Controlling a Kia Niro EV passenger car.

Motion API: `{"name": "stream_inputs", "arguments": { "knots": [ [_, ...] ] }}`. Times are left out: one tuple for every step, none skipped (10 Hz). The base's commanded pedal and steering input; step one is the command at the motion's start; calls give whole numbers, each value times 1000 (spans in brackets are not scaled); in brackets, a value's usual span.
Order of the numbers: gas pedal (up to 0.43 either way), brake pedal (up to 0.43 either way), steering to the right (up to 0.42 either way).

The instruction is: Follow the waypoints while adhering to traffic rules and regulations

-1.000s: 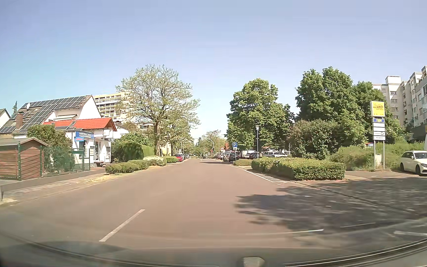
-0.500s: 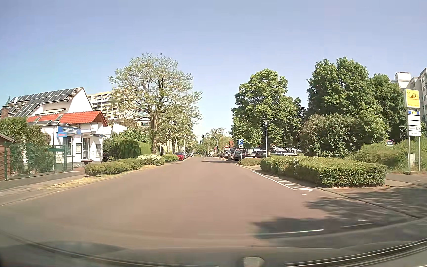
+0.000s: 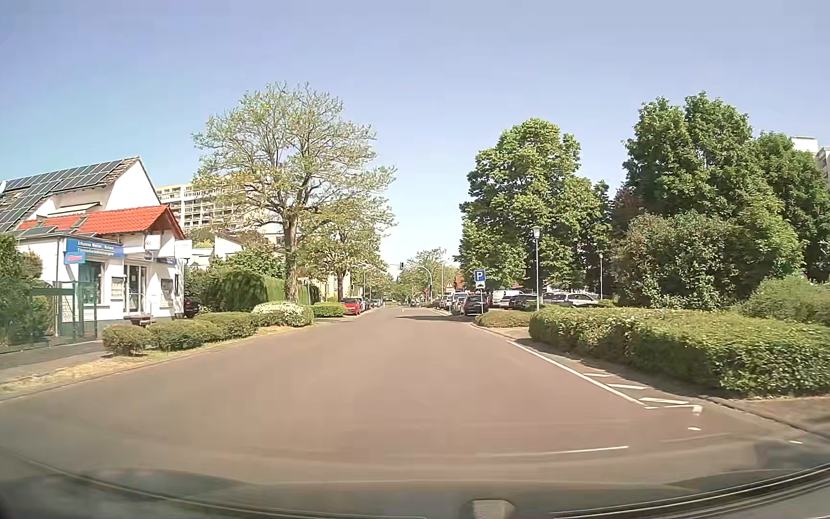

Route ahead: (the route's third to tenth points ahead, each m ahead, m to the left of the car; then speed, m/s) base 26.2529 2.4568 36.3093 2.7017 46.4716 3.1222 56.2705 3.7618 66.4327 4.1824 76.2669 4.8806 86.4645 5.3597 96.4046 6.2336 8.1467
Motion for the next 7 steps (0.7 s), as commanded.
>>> {"name": "stream_inputs", "arguments": {
  "knots": [
    [87, 30, -12],
    [87, 30, -12],
    [87, 30, -13],
    [87, 30, -13],
    [87, 30, -13],
    [87, 30, -12],
    [87, 30, -13]
  ]
}}
